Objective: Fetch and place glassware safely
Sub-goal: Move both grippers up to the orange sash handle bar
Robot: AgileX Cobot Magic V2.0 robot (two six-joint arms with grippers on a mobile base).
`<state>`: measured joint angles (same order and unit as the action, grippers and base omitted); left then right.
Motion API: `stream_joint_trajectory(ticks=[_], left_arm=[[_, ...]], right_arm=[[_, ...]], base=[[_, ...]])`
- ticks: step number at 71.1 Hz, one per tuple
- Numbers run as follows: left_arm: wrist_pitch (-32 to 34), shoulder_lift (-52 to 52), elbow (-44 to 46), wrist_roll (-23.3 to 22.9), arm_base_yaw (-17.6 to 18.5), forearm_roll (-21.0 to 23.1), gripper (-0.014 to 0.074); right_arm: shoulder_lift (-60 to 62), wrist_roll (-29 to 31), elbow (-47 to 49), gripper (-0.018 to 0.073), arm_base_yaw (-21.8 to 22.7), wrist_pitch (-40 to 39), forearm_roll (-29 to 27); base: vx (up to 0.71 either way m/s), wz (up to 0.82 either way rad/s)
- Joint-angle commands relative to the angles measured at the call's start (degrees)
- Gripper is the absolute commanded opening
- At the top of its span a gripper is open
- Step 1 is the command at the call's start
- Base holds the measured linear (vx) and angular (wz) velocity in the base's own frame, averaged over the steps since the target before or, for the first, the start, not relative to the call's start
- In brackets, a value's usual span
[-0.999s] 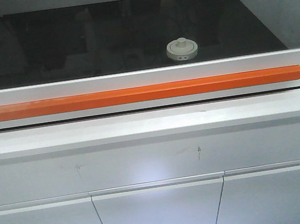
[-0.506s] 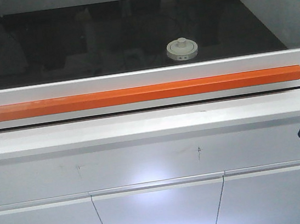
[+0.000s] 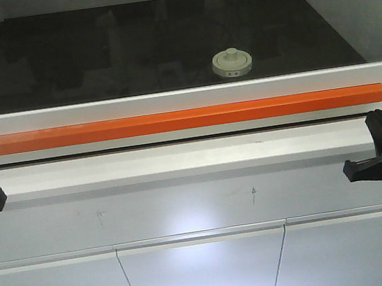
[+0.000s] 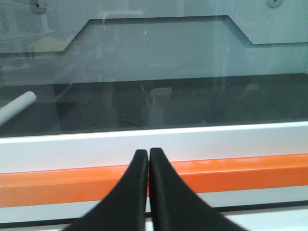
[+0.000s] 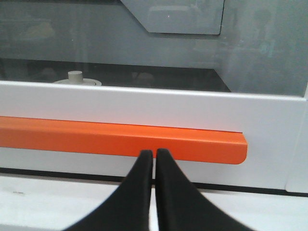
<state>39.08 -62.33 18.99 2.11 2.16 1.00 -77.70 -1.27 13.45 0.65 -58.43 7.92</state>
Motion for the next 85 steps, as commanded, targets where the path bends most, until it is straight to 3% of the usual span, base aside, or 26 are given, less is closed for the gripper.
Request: stream_joint_trajectory(ticks=[1, 29, 85], left_arm=[[5.5, -0.7, 1.5, -0.1, -0.1, 0.1, -0.0007], [8.7, -2.2, 1.5, -0.1, -0.2, 0.1, -0.0007], [8.7, -2.2, 1.5, -0.1, -0.2, 0.2, -0.0007]], right_arm=[[-2.8, 0.8, 1.5, -0.0003, 0.2, -8.6, 0.3], [-15.9, 3.3, 8.9, -0.0003, 0.2, -10.8, 0.2], [-27.2, 3.3, 18.2, -0.0003, 0.2, -10.6, 0.2]], base=[[0.0, 0.0], [0.0, 0.0], [0.0, 0.0]])
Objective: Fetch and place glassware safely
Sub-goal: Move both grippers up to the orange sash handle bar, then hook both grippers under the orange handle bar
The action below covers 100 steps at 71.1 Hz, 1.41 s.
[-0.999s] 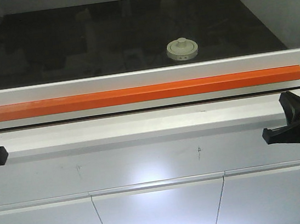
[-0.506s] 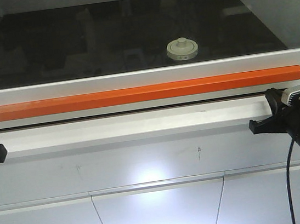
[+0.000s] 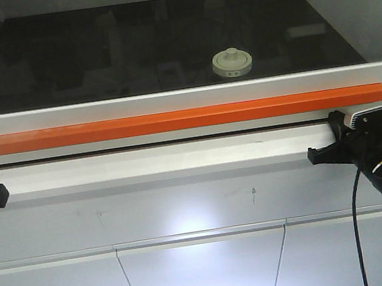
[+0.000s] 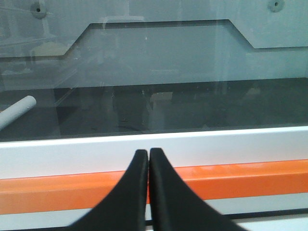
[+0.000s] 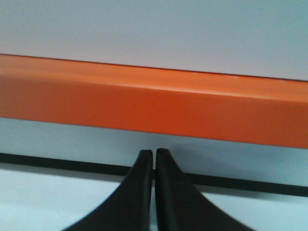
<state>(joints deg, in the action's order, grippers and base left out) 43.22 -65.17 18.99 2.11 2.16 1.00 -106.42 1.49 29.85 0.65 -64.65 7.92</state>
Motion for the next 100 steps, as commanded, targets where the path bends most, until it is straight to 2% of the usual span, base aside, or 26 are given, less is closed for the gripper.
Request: stream_joint_trajectory(ticks=[1, 46, 55, 61, 87, 100], left_arm=[[4.6, 0.7, 1.5, -0.1, -0.2, 0.2, -0.0007], [3.3, -2.0, 1.5, -0.1, -0.2, 0.1, -0.0007], [4.0, -5.7, 1.5, -0.1, -0.2, -2.9, -0.0007], [5.4, -8.6, 1.5, -0.1, -0.2, -4.4, -0.0007], [17.6, -21.3, 1.7, -0.1, -0.2, -3.7, -0.0007], [22.6, -26.9, 1.7, -0.1, -0.2, -0.7, -0.0007]], right_arm=[[1.4, 0.6, 2.0, -0.0003, 0.2, -4.5, 0.2], [1.3, 0.6, 4.5, -0.0003, 0.2, -4.7, 0.2], [1.3, 0.6, 4.4, -0.0003, 0.2, -4.7, 0.2], [1.3, 0.6, 4.4, -0.0003, 0.2, -4.7, 0.2], [1.3, 0.6, 4.4, -0.0003, 0.2, -5.1, 0.1], [1.3, 0.6, 4.4, -0.0003, 0.2, -5.1, 0.1]], base=[[0.0, 0.0], [0.0, 0.0], [0.0, 0.0], [0.0, 0.0], [0.0, 0.0], [0.0, 0.0]])
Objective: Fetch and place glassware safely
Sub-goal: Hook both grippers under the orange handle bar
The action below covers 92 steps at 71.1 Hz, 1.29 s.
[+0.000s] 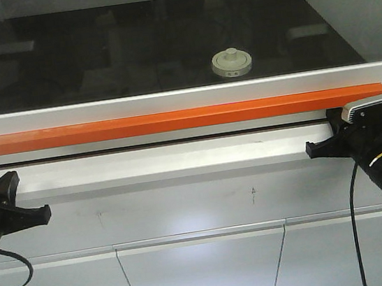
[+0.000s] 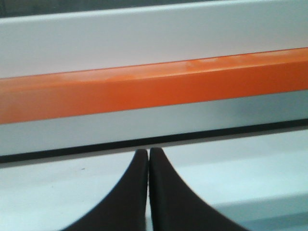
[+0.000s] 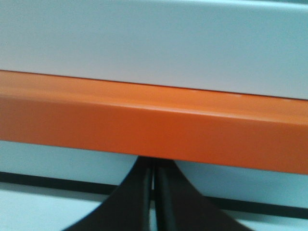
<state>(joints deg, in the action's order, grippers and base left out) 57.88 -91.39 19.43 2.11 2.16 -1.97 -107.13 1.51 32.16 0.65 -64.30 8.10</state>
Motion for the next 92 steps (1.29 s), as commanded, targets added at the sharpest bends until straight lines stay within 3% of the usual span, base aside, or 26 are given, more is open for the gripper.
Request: stream_joint_trajectory(ticks=[1, 10, 30, 74, 92], left_arm=[[8.2, -1.0, 1.3, -0.1, -0.2, 2.6, -0.0007], [12.5, -3.2, 1.3, -0.1, -0.2, 4.2, -0.0007], [14.0, -5.9, 1.6, -0.1, -0.2, 4.2, -0.0007], [7.2, -6.6, 10.0, 0.3, -0.2, 4.2, -0.0007], [9.0, -6.6, 10.0, 0.3, -0.2, 5.3, -0.0007]], right_arm=[[2.0, 0.6, 2.1, -0.0003, 0.2, -5.4, -0.1], [2.0, 0.5, 2.1, -0.0003, 0.2, -5.4, 0.0], [2.0, 0.5, 2.1, -0.0003, 0.2, -5.4, 0.0], [2.0, 0.5, 2.1, -0.0003, 0.2, -5.4, 0.0], [2.0, 0.4, 2.1, -0.0003, 0.2, -5.4, 0.0]], base=[[0.0, 0.0], [0.0, 0.0], [0.0, 0.0], [0.0, 0.0], [0.0, 0.0]])
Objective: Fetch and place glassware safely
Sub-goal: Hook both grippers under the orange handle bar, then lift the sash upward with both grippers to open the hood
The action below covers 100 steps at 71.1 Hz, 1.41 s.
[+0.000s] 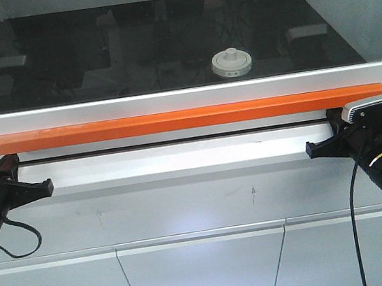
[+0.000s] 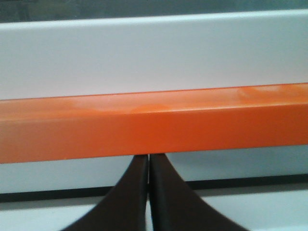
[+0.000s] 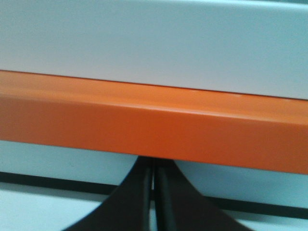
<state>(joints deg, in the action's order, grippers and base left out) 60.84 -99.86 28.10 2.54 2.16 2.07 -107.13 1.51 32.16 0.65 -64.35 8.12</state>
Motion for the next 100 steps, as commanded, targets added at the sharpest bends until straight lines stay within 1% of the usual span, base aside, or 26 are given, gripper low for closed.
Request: stream_joint_trajectory(ticks=[1, 9, 36, 47, 67, 83, 100], left_arm=[[6.2, 1.9, 1.4, -0.1, -0.2, 1.2, -0.0007], [7.7, 1.9, 1.4, -0.1, -0.2, 1.1, -0.0007], [8.8, 1.9, 1.4, -0.1, -0.2, 1.1, -0.0007], [8.7, 1.9, 1.5, -0.1, -0.2, 1.1, -0.0007], [7.0, 2.0, 4.5, -0.1, -0.2, 0.6, -0.0007], [6.6, 2.0, 4.6, -0.1, -0.2, 0.4, -0.0007], [5.9, 4.8, 4.6, -0.1, -0.2, 0.4, -0.0007]], right_arm=[[2.0, 0.4, 2.1, -0.0003, 0.2, -5.3, -0.1], [2.0, 0.4, 2.1, -0.0003, 0.2, -5.3, 0.0], [2.0, 0.4, 2.1, -0.0003, 0.2, -5.9, 0.0], [2.0, 0.4, 2.1, -0.0003, 0.2, -6.0, 0.0], [2.2, 0.4, 2.2, -0.0003, 0.2, -7.3, 0.1], [2.6, 0.3, 2.2, -0.0003, 0.2, -7.6, 0.7], [5.3, 0.3, 2.2, -0.0003, 0.2, -7.4, 1.4]], base=[[0.0, 0.0], [0.0, 0.0], [0.0, 0.0], [0.0, 0.0], [0.0, 0.0], [0.0, 0.0], [0.0, 0.0]])
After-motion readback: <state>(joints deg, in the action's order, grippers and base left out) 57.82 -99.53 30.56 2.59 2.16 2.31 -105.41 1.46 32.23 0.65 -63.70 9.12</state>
